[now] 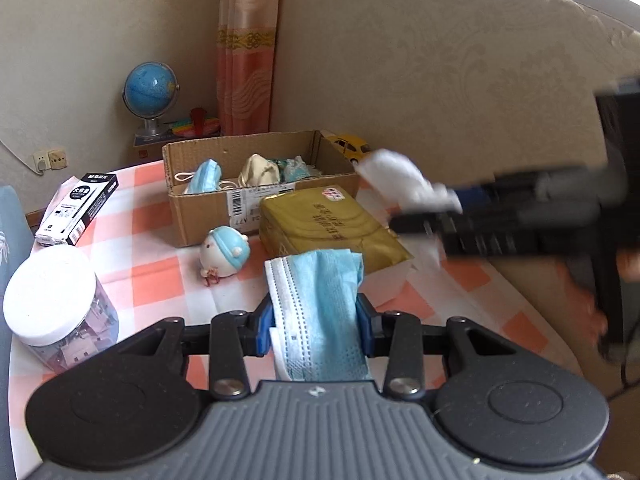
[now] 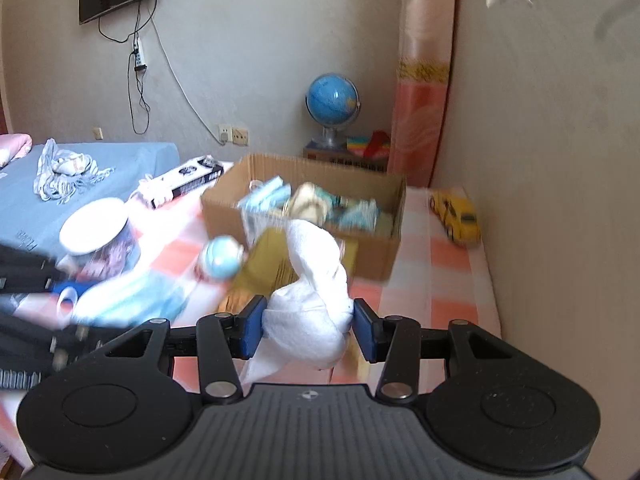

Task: Organize soft objects
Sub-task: 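Lift the tissue with the right tool and drop it into the box while the left holds the mask, then carry the blue mask over the box with the left tool and release it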

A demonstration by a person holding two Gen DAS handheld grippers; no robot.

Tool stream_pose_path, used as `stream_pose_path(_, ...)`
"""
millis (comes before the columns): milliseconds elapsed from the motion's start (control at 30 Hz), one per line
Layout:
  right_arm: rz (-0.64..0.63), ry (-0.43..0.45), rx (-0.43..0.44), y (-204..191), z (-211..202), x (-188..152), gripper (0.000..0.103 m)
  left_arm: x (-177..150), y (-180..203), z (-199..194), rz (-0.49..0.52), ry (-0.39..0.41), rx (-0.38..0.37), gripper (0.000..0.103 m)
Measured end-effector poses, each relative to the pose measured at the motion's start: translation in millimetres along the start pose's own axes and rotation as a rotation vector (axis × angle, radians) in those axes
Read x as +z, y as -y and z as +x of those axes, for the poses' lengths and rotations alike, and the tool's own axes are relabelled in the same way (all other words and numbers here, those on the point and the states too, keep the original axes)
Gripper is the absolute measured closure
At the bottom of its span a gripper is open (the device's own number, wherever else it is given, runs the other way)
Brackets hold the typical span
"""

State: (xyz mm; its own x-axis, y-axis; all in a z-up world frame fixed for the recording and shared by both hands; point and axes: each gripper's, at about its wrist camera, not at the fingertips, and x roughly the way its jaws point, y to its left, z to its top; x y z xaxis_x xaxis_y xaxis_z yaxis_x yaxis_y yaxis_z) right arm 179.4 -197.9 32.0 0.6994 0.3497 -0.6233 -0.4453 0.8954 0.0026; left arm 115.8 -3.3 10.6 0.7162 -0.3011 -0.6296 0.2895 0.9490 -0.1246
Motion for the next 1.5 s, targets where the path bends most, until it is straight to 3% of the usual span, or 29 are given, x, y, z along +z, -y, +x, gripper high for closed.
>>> stream_pose_path(433, -0.056, -0.014, -0.085, 28, 98, 98, 0.048, -3, -22, 12, -0.042, -0.012, 0.02, 0.065)
stream_pose_path(533, -0.039, -0.029, -0.106, 33, 119, 104, 0.02, -3, -26, 13, -0.049, -0.008, 0.03, 0.065)
stream_pose_path(567, -0.02, -0.029, -0.107, 36, 123, 104, 0.019, -4, -28, 13, -0.054, -0.007, 0.033, 0.065)
stream_pose_path(633, 0.001, -0.038, -0.095, 40, 124, 102, 0.018, -4, -29, 11, -0.059, -0.003, 0.035, 0.065)
stream_pose_path(733, 0.014, -0.031, -0.089, 40, 114, 95, 0.0, -4, -30, 12, -0.052, -0.006, 0.043, 0.065)
stream_pose_path(1067, 0.046, 0.015, -0.075, 23, 52, 61, 0.0, 21, -36, 17, -0.027, -0.009, 0.049, 0.065)
stream_pose_path(1400, 0.019, 0.042, -0.157, -15, 4, -3, 0.0, 85, -41, 44, 0.021, 0.013, 0.102, 0.065)
stream_pose_path(1500, 0.041, 0.043, -0.147, -16, -6, -15, 0.0, 105, -41, 60, 0.042, 0.013, 0.113, 0.064)
